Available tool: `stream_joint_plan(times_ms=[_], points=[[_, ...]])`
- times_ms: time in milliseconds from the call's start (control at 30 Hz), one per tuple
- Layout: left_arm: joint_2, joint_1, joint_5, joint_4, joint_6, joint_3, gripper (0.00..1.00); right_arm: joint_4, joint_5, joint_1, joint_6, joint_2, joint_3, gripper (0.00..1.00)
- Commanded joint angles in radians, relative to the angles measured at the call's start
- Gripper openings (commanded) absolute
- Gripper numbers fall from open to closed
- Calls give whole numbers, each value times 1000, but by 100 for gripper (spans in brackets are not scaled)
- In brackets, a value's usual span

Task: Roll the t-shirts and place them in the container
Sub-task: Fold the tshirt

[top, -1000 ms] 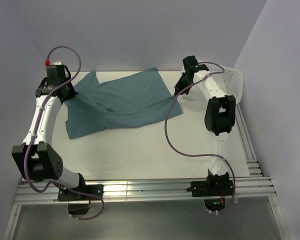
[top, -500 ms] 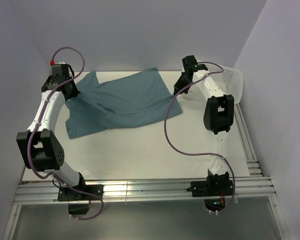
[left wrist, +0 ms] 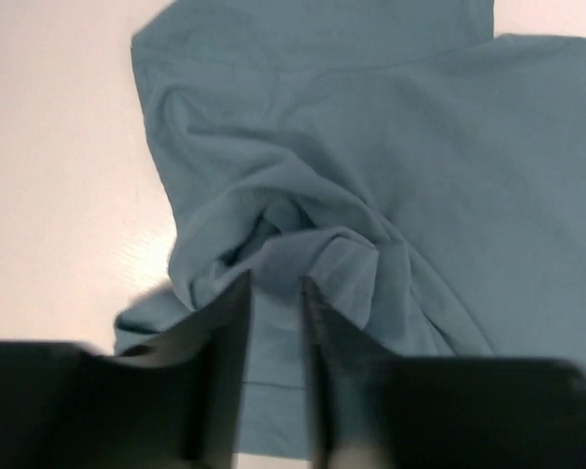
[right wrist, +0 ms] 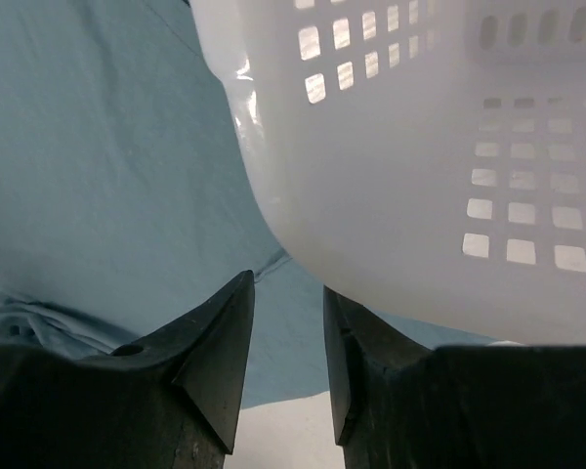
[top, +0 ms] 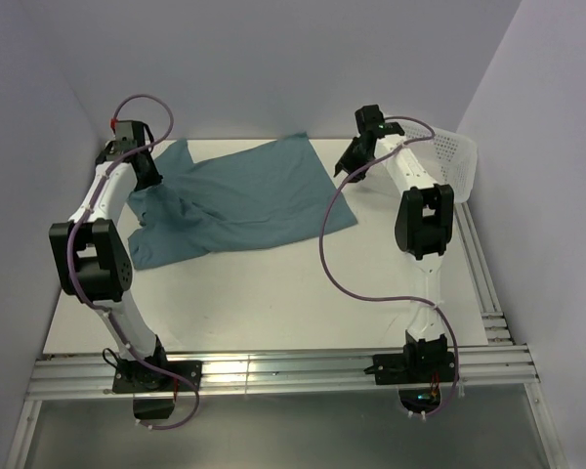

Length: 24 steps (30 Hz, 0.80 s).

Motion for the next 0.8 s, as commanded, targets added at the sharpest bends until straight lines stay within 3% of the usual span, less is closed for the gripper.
stream_joint_plan(times_ms=[0,133,233,400,600,767], points=[[11,5,-30,-16,-2,102,36,-3,19,-8,-23,-38,48,42],[16,11,-85,-57,-36,169,58,16,13,-8,-48,-96,2,48],[19,27,-113,-102,-74,220,59,46,7,-6,-85,-178,-98,48],[-76,39,-145,-195,-169,165,63,186,13,-6,-123,-424,-436,47],[-297,56,20,-219,-386,-148,65,388,-25,-9,-31,-636,-807,47],[-477,57,174,-156,-534,-458,65,509,-62,-11,55,-649,-974,47]])
